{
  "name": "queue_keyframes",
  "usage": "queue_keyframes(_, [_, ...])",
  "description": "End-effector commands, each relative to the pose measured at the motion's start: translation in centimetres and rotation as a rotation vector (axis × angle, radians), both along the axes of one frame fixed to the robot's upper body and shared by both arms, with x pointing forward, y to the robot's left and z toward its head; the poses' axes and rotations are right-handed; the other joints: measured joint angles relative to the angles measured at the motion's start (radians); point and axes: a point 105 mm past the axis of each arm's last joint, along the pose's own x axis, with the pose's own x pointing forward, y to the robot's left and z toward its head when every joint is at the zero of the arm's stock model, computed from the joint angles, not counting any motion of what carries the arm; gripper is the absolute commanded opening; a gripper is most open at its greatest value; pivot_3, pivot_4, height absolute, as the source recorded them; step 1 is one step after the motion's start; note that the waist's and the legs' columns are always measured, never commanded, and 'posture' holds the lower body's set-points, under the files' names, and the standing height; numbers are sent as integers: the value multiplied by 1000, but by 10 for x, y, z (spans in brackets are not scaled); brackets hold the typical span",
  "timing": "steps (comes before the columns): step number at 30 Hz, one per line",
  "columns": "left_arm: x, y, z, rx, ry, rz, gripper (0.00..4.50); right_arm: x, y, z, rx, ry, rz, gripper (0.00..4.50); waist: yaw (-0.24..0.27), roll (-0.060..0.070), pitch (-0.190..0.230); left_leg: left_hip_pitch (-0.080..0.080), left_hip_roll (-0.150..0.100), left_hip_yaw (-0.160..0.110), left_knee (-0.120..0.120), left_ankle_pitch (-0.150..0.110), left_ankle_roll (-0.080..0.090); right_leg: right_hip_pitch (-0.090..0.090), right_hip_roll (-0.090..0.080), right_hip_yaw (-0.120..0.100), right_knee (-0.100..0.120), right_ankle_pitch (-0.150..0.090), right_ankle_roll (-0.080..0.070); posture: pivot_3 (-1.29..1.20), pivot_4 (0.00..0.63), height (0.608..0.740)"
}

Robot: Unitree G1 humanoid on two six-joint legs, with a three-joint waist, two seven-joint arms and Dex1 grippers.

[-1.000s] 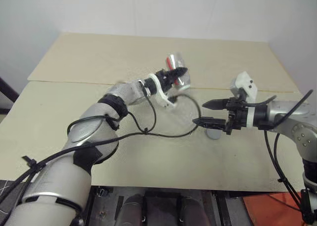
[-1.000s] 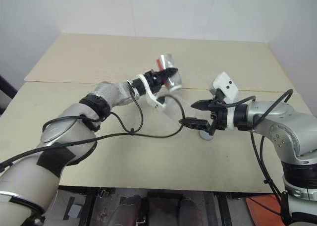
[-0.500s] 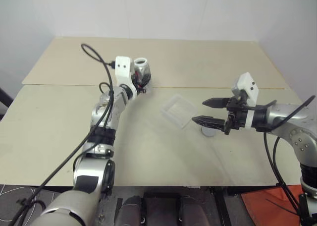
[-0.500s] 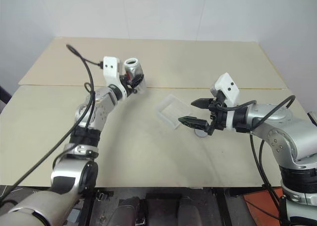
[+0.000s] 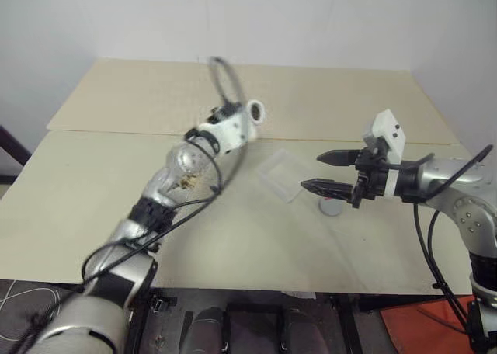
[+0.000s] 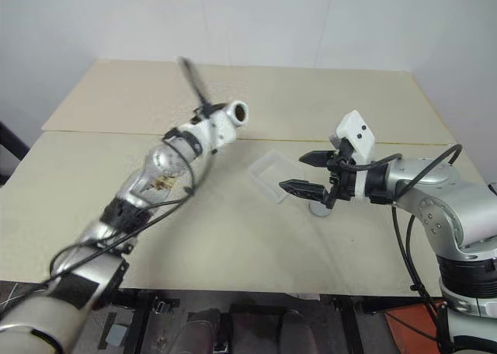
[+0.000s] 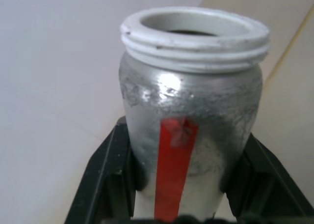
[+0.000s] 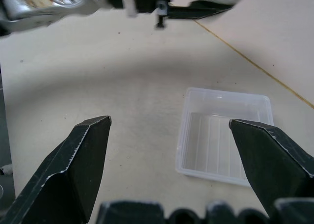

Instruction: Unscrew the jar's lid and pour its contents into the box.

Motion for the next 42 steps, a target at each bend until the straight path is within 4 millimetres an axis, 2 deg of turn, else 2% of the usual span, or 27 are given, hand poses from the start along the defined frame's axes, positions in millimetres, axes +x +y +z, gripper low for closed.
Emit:
queue_keyframes(1, [-11,-44,5,504,-441,-189,1928,0,0,17,-15,-86,10,4462,7,0,0,-1,0,0,0,0,1,0,0,-1,0,0,0,0,150,740])
queue_keyframes(5, [-11,-61,-10,763,-599,-296,1928,-1,0,20,-20,-103,-6,4462,9,1,-1,-1,0,2,0,-2,3,0,0,0,-2,-1,2,0,150,740])
queue_keyframes(11, [-10,-74,-27,940,-700,-350,1928,-4,-2,24,-1,-119,-43,4462,3,1,0,-10,1,3,0,2,-4,-10,0,1,-2,-1,3,0,150,740])
queue_keyframes(15, [-9,-80,-24,939,-730,-340,1928,-9,-1,23,17,-119,-55,4462,10,0,0,-14,0,3,1,2,-4,-13,0,0,-2,-1,3,0,150,740])
queue_keyframes(22, [-6,-77,-19,881,-698,-317,1928,-11,0,21,23,-115,-61,4462,10,0,0,-14,2,3,1,1,-1,-14,-1,0,-1,-1,3,0,150,740])
queue_keyframes(24, [-5,-71,-14,795,-645,-295,1928,-10,-1,20,14,-117,-64,4462,10,0,0,-14,2,3,1,1,-1,-14,-1,0,0,-1,3,0,150,740])
queue_keyframes(27, [-3,-57,-1,544,-500,-245,1928,-9,-3,18,7,-119,-71,4462,8,1,0,-14,3,3,1,1,-1,-14,-1,0,0,-1,3,0,150,740])
queue_keyframes(32, [-1,-12,21,-51,-109,-168,1928,-7,-5,19,1,-120,-68,4462,-12,1,0,-14,4,3,1,3,-5,-15,-1,0,2,-1,2,0,150,740])
queue_keyframes(33, [3,2,25,-267,37,-129,1928,-6,-5,18,0,-118,-64,4462,-15,1,0,-14,5,3,2,3,-6,-15,-2,1,2,-1,2,0,150,740])
queue_keyframes(36, [3,29,19,-651,326,-123,1928,-4,-4,18,1,-114,-51,4462,-16,1,-1,-14,5,3,4,4,-6,-15,-1,0,3,-1,2,0,150,740])
queue_keyframes(40, [-3,66,-15,-947,665,-64,1928,-3,0,17,6,-107,-25,4462,-22,1,-1,-12,5,2,5,4,-6,-13,0,1,4,-1,2,0,150,740])
queue_keyframes(42, [-12,75,-24,-1075,769,-104,1928,-3,1,17,7,-105,-20,4462,-27,1,-1,-9,5,3,4,4,-6,-11,0,1,4,-1,2,0,150,740])
